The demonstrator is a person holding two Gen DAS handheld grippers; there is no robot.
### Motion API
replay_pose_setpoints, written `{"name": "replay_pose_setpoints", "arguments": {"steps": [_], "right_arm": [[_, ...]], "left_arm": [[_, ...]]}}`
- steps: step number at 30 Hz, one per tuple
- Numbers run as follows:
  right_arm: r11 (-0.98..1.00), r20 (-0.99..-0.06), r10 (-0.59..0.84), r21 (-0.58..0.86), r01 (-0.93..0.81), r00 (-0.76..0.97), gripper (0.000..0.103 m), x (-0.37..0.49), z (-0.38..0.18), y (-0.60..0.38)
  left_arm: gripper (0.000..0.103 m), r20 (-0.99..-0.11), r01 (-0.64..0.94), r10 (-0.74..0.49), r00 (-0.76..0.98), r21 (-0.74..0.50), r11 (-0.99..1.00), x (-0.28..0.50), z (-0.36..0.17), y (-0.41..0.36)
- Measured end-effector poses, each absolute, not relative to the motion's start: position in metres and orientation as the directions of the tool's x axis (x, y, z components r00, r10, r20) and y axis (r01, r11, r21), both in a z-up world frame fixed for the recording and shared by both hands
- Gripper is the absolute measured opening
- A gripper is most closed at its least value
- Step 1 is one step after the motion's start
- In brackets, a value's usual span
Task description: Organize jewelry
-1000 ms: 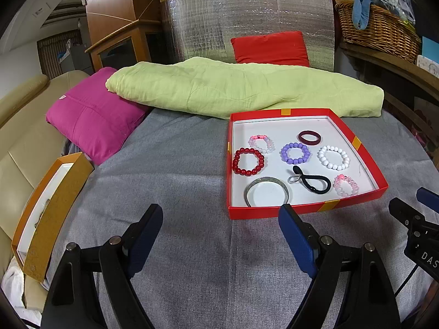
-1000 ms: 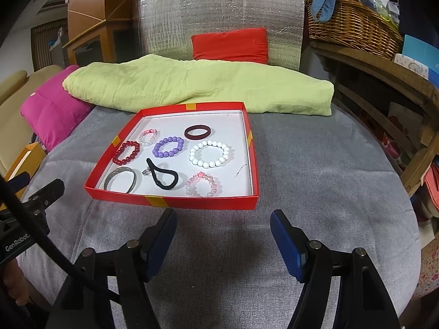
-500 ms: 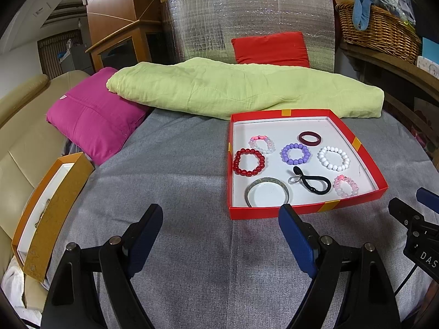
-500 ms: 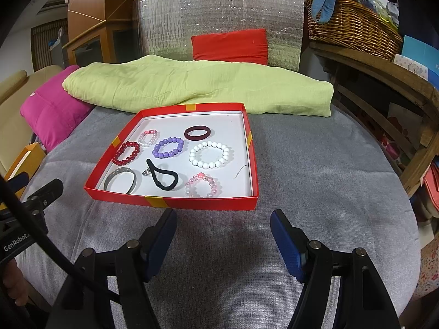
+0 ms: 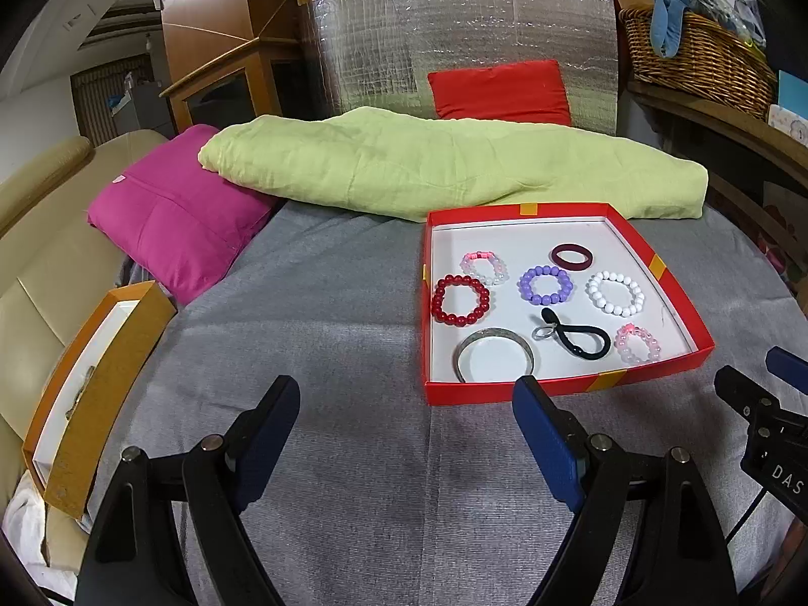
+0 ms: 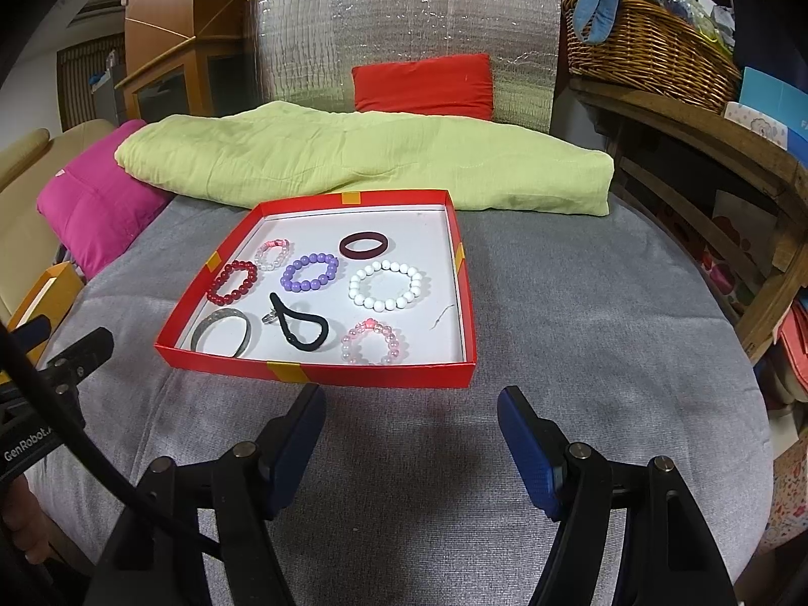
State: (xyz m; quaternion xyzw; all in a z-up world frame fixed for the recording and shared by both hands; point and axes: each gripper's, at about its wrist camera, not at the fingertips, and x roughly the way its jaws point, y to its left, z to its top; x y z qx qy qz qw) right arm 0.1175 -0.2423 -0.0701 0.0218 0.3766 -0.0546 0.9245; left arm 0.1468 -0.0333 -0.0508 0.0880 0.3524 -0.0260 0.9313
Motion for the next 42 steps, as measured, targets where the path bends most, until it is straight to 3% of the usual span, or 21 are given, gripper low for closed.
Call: {"name": "replay_pose_setpoints", "arguments": {"steps": [42], "right_arm": [[0.995, -0.696, -0.081, -0.01, 0.104, 0.713, 0.074, 0.12, -0.071, -0.227]], "left_arm": [[0.087, -0.643, 0.082, 0.016, 0.765, 0.122, 0.989, 0.144, -0.042, -0.018]]}}
